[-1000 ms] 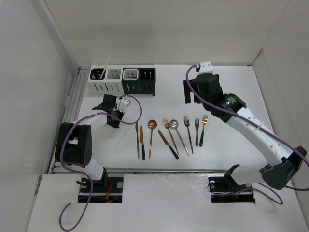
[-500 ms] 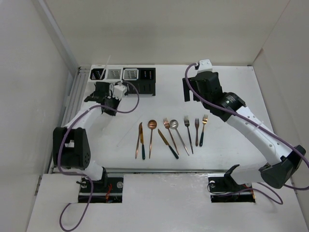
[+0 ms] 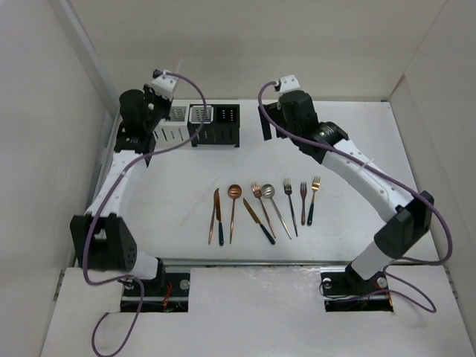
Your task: Sort the eating utensils into containers
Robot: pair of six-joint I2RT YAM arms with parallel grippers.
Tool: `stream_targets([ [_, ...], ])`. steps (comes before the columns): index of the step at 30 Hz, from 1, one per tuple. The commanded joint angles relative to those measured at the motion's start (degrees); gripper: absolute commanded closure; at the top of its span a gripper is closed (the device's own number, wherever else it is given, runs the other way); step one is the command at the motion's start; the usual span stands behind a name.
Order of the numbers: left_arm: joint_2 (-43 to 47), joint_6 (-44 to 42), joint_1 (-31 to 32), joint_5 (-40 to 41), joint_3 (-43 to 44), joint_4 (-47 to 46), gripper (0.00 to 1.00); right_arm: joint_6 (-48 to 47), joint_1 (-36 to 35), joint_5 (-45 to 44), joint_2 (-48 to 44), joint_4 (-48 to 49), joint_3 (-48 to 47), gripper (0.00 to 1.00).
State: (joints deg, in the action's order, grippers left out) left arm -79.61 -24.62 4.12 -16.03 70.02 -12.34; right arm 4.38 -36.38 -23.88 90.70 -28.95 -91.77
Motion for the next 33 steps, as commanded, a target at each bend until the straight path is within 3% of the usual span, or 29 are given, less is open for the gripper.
stream_targets([
  [1, -8.08, 4.05, -3.06, 3.99, 5.03, -16.56, 1.0, -2.09, 2.8, 4.1, 3.16, 5.22, -7.17, 0.0],
  [6, -21.34, 5.99, -5.44, 5.92, 12.06, -28.06, 1.0, -3.5, 5.97, 6.04, 11.32, 4.7, -15.27, 0.0],
  [11, -30.85, 8.0, -6.84, 6.54, 20.93, -29.15, 1.0, -4.55, 9.13, 6.56, 18.54, -0.05, -26.42, 0.0],
  [20, -36.92, 9.07, -9.21, 4.61, 17.26, -28.1, 1.0, -4.56, 10.89, 7.09, 20.49, -3.12, -29.35, 0.0],
  [25, -33.42, 8.37, -10.44, 3.74, 11.65, -25.19, 1.0, -4.56, 10.89, 6.57, 18.65, -3.83, -28.12, 0.0],
  [27, -30.27, 7.49, -11.67, 2.42, 9.36, -23.97, 0.93, -4.03, 10.37, 6.04, 16.28, -3.31, -25.31, 0.0],
  [28, -29.29, 6.09, -11.68, 0.58, 7.78, -23.26, 0.77, -4.03, 9.76, 5.43, 15.4, -2.52, -24.17, 0.0],
  [30, -26.23, 5.46, -12.38, 0.56, 6.02, -22.64, 0.59, -3.42, 8.96, 4.89, 12.94, -1.9, -21.18, 0.0],
  [32, -24.02, 4.24, -13.43, -1.19, 3.81, -20.98, 0.43, -3.42, 6.86, 2.97, 11.09, -1.38, -19.16, 0.0],
  [33, -22.97, 4.23, -13.44, -1.19, 3.81, -20.19, 0.4, -2.89, 6.24, 2.44, 10.04, -0.85, -16.98, 0.0],
])
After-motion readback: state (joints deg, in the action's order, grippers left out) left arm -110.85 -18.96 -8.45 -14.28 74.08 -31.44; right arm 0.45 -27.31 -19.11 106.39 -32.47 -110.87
